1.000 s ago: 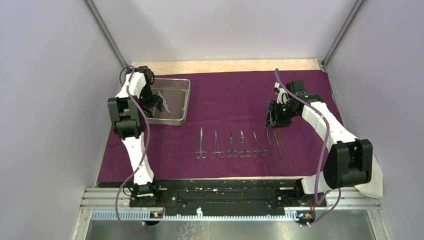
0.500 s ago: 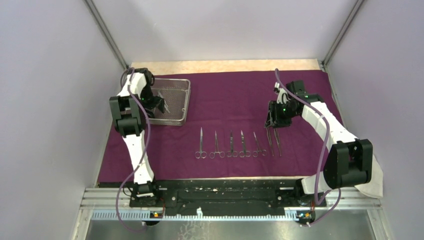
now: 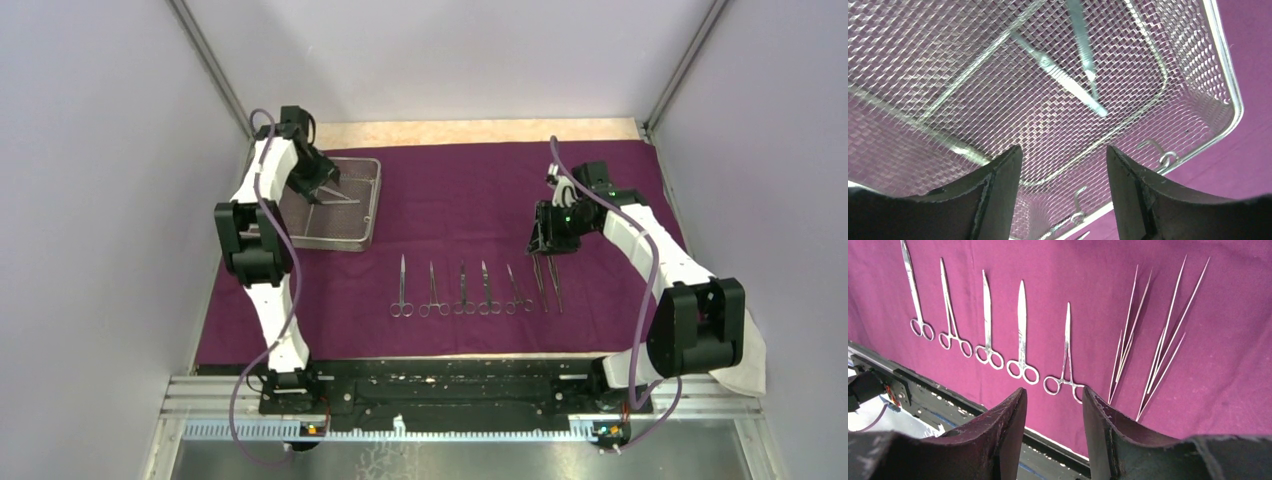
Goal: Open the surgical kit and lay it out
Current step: Pick up the medical item from the container, then place the medical item in the surgical kit.
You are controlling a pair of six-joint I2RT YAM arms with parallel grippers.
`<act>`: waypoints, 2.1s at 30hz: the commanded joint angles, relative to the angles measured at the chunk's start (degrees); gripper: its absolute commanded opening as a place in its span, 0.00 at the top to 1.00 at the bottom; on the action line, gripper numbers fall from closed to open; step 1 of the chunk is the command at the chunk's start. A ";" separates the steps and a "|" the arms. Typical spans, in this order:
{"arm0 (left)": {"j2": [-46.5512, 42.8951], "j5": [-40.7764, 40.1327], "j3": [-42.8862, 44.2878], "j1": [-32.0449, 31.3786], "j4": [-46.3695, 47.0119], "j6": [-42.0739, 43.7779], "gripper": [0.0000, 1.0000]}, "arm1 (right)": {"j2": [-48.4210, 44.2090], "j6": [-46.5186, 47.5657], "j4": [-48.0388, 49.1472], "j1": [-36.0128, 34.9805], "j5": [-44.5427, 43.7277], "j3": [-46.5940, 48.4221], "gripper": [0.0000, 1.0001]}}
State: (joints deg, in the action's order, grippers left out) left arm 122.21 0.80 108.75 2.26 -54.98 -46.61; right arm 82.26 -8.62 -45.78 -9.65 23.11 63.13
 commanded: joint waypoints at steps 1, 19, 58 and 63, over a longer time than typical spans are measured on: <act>-1.55 -6.99 2.18 0.89 -14.15 -4.94 0.35 | -0.36 -0.52 1.36 -0.37 1.75 -0.77 0.55; 8.45 -1.68 1.76 2.73 -23.88 -15.87 0.42 | -1.31 -0.53 0.67 -0.26 0.51 -0.58 0.55; -33.20 41.44 -27.41 -7.26 37.40 3.14 1.00 | -8.35 -13.77 17.75 -1.71 19.92 7.09 0.52; -43.23 55.86 -45.97 -15.96 90.03 -13.32 1.00 | -10.43 -36.84 39.81 -4.49 33.75 4.06 0.53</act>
State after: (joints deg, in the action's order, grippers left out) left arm 83.07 38.41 71.79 -9.06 -12.51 -49.91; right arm 74.50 -25.50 -26.83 -11.53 42.76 67.48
